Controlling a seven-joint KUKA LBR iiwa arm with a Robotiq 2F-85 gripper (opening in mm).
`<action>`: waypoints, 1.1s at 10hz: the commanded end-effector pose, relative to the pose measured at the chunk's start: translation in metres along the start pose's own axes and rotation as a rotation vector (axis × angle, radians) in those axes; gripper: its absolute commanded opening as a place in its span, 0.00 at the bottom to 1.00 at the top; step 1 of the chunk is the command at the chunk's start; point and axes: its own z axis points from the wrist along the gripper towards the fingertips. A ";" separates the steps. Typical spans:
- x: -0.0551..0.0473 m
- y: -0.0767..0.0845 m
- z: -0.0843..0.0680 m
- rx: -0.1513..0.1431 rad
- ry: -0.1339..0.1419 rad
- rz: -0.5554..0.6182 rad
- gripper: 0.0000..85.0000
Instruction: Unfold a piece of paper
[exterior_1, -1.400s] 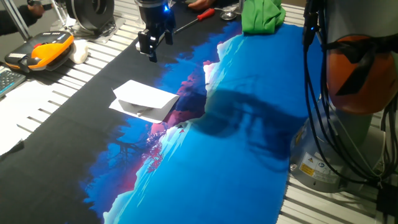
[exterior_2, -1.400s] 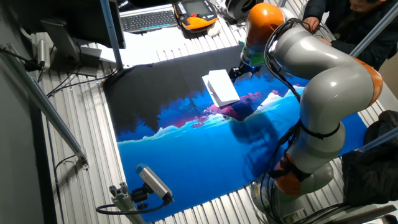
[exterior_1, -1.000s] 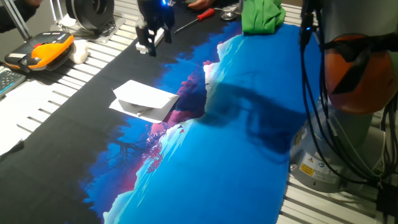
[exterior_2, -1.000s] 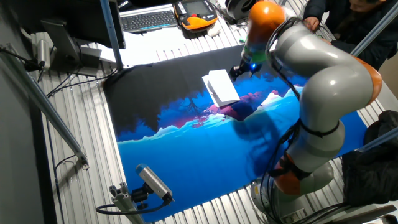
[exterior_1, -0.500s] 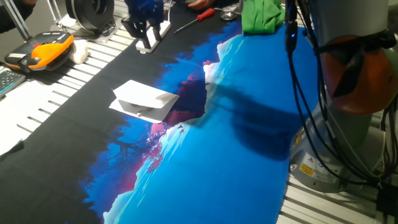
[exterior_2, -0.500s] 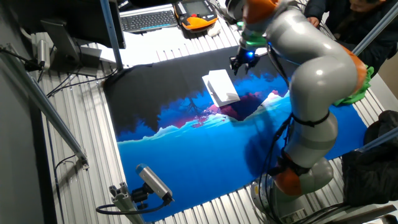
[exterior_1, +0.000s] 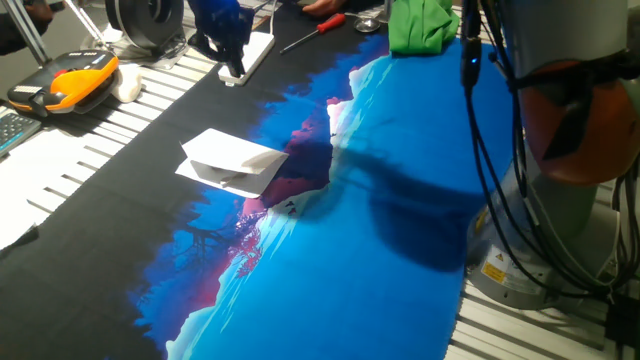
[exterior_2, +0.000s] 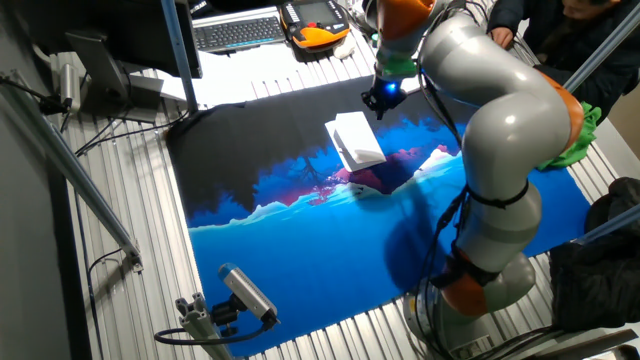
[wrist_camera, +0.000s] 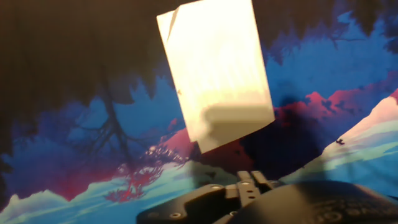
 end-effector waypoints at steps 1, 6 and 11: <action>0.001 0.003 0.010 -0.007 -0.013 0.005 0.00; 0.007 0.016 0.040 0.031 -0.047 0.011 0.00; 0.008 0.026 0.077 0.020 -0.084 0.028 0.00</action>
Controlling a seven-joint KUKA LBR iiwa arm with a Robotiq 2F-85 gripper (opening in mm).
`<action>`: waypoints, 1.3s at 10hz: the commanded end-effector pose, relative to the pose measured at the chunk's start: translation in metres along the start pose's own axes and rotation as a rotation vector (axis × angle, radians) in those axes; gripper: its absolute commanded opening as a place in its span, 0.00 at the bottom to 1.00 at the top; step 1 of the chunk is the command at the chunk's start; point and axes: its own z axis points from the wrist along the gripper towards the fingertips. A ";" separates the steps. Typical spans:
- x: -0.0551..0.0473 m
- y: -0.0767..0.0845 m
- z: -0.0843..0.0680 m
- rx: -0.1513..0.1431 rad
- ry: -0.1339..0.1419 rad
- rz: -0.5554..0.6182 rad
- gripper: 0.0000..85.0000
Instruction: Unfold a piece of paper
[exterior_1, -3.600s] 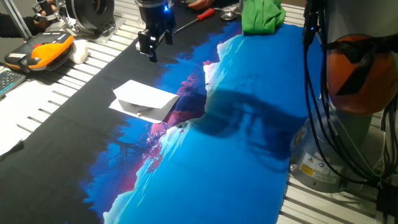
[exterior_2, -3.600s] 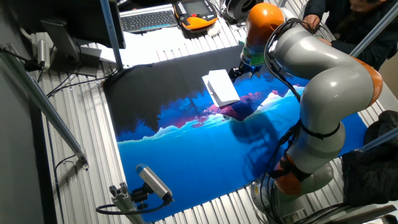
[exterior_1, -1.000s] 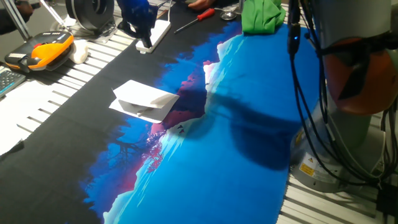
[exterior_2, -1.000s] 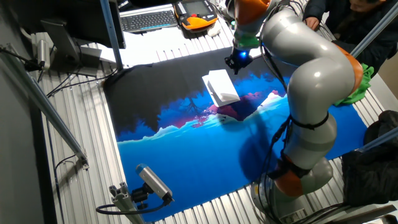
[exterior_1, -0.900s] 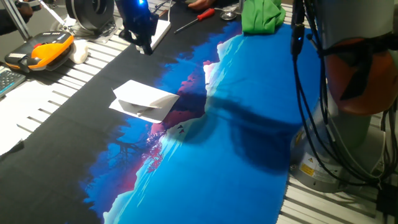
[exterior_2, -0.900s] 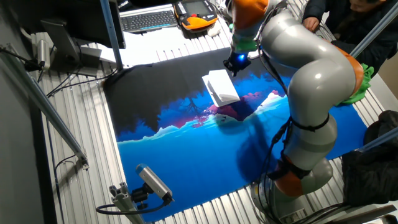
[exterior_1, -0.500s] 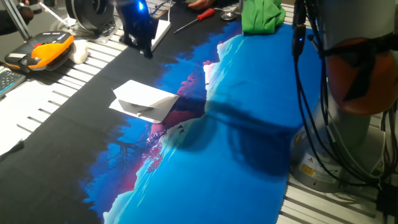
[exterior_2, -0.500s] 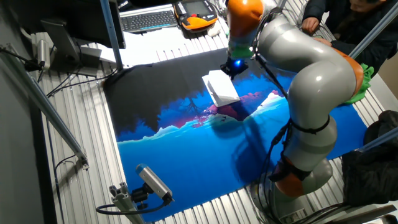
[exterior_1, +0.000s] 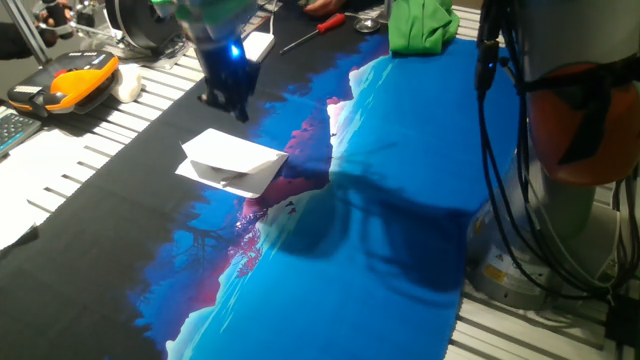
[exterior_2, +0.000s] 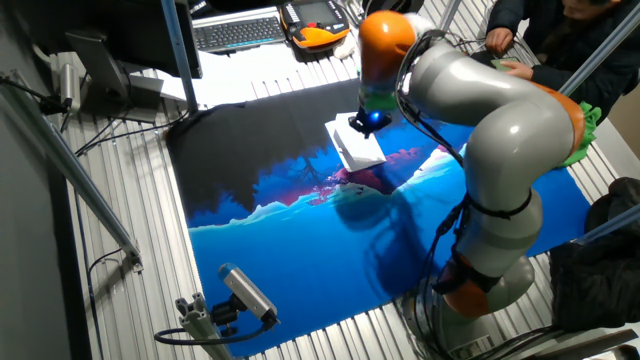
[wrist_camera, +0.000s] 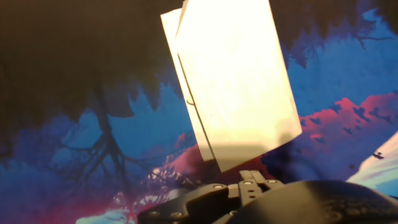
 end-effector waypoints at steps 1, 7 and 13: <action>0.000 0.000 0.000 0.018 0.032 0.002 0.00; 0.000 0.000 0.000 0.000 0.102 -0.087 0.00; -0.004 0.041 0.035 0.032 0.080 0.009 0.00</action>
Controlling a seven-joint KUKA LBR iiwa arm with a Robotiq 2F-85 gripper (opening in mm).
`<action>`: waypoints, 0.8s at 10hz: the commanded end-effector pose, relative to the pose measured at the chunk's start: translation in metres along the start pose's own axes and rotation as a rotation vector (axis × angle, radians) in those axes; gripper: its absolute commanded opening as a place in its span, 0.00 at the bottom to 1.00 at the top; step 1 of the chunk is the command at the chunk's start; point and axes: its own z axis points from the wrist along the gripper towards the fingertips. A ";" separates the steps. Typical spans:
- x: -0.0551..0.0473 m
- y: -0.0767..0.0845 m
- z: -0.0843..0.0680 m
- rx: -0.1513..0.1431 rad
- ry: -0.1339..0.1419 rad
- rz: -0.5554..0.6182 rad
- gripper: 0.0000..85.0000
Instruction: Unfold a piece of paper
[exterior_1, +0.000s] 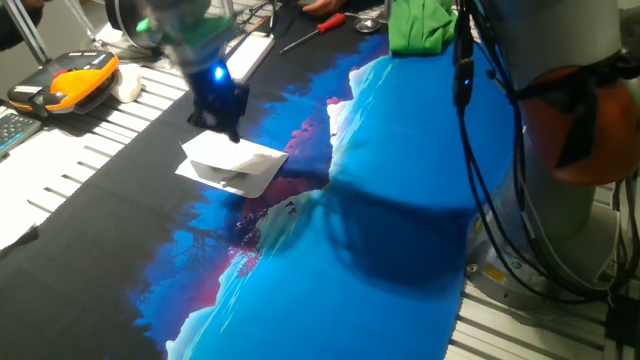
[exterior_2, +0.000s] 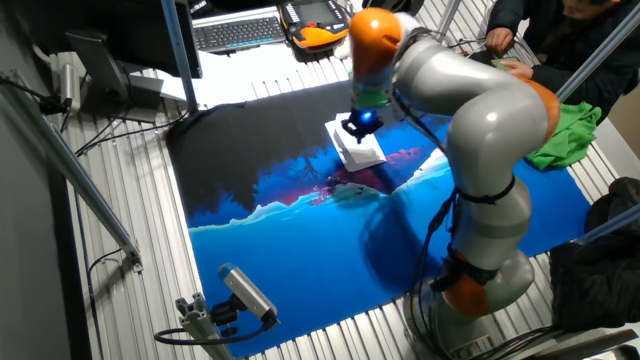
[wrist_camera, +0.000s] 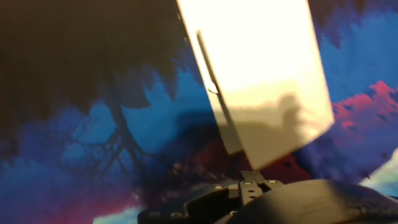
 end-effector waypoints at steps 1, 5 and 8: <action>-0.004 0.007 0.013 0.011 -0.015 -0.002 0.00; -0.016 0.013 0.066 0.048 -0.125 -0.005 0.00; -0.018 0.017 0.085 0.080 -0.153 0.003 0.00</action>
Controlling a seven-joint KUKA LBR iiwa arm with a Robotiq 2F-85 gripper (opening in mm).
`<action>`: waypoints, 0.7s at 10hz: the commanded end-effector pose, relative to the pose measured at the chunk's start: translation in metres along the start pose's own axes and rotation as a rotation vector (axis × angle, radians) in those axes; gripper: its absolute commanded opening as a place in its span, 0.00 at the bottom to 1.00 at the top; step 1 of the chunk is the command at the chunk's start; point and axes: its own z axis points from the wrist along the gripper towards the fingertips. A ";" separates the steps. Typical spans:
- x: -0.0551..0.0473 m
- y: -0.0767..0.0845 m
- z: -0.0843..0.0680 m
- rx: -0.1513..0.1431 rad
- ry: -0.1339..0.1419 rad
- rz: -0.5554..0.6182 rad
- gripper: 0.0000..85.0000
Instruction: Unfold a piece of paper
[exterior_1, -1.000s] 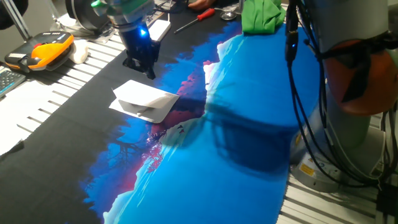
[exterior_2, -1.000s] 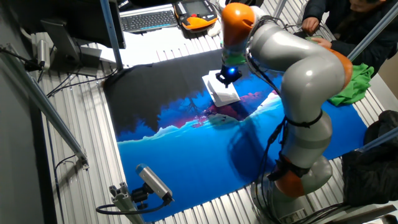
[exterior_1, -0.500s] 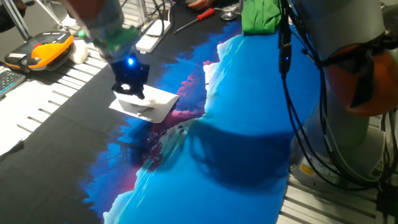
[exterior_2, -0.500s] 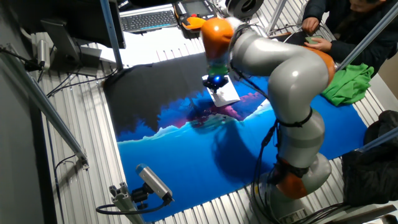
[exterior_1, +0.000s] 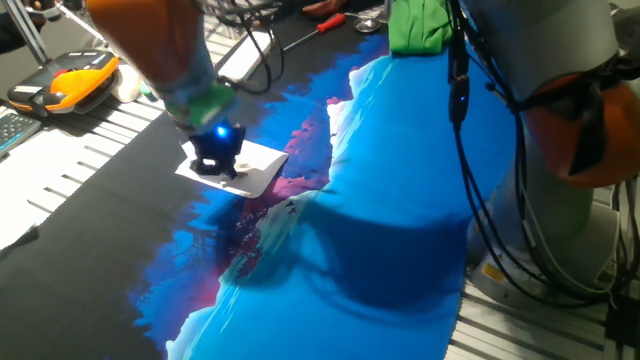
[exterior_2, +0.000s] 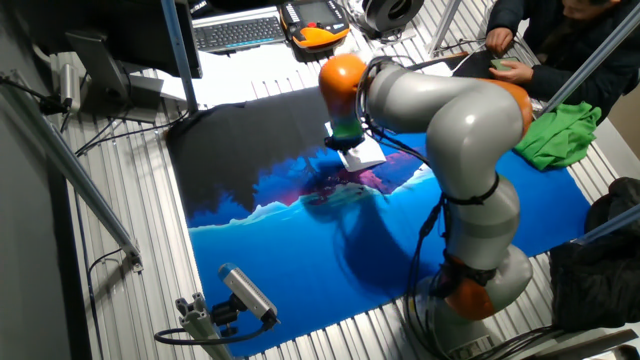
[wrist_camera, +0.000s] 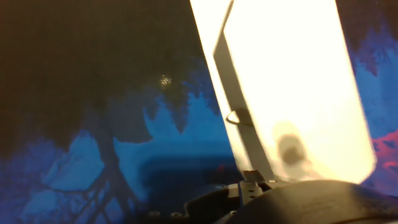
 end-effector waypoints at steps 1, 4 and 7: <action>0.002 0.004 0.011 0.053 -0.015 -0.011 0.00; -0.004 -0.005 0.022 0.100 -0.042 -0.058 0.00; -0.015 -0.024 0.028 0.080 -0.048 -0.110 0.00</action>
